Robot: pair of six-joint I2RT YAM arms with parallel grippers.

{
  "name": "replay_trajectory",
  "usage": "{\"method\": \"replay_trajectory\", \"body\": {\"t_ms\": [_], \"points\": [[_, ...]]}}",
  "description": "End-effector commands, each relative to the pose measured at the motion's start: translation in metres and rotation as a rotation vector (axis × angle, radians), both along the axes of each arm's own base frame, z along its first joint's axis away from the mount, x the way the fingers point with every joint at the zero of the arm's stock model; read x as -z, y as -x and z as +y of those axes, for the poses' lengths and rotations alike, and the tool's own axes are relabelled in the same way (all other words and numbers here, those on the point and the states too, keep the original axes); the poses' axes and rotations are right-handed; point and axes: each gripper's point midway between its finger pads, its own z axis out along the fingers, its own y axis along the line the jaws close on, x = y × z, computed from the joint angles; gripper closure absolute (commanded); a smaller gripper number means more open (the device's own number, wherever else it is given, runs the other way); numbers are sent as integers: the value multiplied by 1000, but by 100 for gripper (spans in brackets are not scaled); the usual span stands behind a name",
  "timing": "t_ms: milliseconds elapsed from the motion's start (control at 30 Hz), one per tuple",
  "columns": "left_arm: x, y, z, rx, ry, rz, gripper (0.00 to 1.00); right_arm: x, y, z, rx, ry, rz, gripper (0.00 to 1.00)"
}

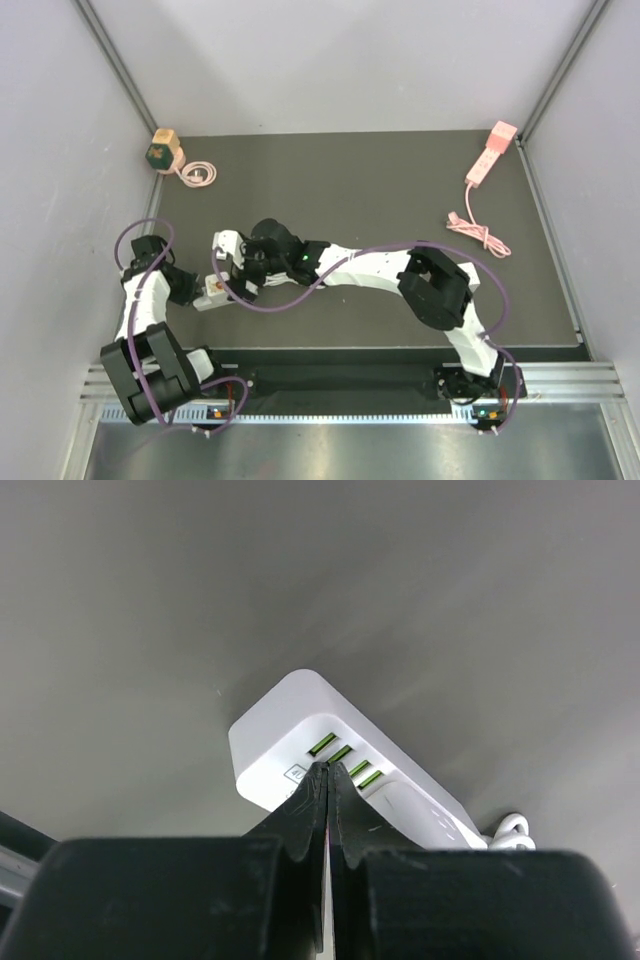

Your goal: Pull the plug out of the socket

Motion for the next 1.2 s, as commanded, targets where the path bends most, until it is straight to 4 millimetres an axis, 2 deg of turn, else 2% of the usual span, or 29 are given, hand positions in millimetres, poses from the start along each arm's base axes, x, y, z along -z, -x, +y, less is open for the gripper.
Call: {"method": "replay_trajectory", "body": {"t_ms": [0, 67, 167, 200, 233, 300, 467, 767, 867, 967, 1033, 1167], "points": [[6, 0, 11, -17, -37, 28, 100, -16, 3, 28, -129, -114, -100, 3], [8, 0, 11, -15, -34, 33, 100, -8, 3, 32, -143, -115, -101, 3], [12, 3, 7, -10, -18, 47, 100, -4, 0, 39, -166, -134, -134, 3], [15, 6, 5, -8, -5, 58, 100, -9, -1, 43, -171, -150, -150, 3], [17, 7, 4, -6, 0, 66, 100, -1, -3, 45, -174, -142, -150, 3], [20, 9, 2, -2, 12, 85, 100, -2, -4, 51, -193, -155, -158, 3], [22, 11, 0, 18, 39, 123, 100, 7, 3, 60, -244, -185, -127, 5], [22, 16, 5, -8, 12, 145, 100, 11, 10, 65, -278, -179, -76, 20], [23, 16, 6, -16, 6, 145, 100, 20, 11, 64, -279, -159, -60, 24], [22, 17, 6, -19, 7, 148, 100, 23, 10, 63, -273, -148, -52, 30], [23, 20, 10, -32, -19, 165, 100, 26, 10, 63, -264, -144, -39, 40], [23, 21, 11, -38, -24, 173, 100, 27, 10, 66, -258, -147, -20, 37]]}}
